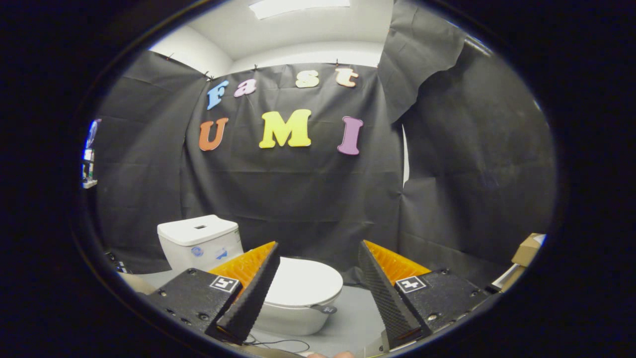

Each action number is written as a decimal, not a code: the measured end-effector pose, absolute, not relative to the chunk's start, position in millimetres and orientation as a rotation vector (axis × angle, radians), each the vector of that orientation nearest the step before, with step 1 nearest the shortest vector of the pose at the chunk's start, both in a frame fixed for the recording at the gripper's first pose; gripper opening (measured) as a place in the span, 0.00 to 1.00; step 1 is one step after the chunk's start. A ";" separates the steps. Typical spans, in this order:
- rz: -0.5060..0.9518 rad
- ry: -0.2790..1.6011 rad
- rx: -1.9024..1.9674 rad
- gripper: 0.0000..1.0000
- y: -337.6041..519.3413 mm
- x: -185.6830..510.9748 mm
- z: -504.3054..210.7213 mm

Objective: Open the toilet lid.

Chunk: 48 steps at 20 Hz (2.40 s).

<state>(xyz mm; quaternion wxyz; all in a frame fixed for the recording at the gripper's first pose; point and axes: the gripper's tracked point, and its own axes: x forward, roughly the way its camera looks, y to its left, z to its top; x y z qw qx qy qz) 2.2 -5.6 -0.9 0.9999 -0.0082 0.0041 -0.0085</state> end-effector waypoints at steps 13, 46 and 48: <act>-0.044 0.064 0.045 0.99 -26.4 7.0 -16.4; -0.166 0.700 0.406 0.99 -47.7 136.0 -200.9; -0.178 0.745 0.466 0.99 -56.1 141.4 -218.4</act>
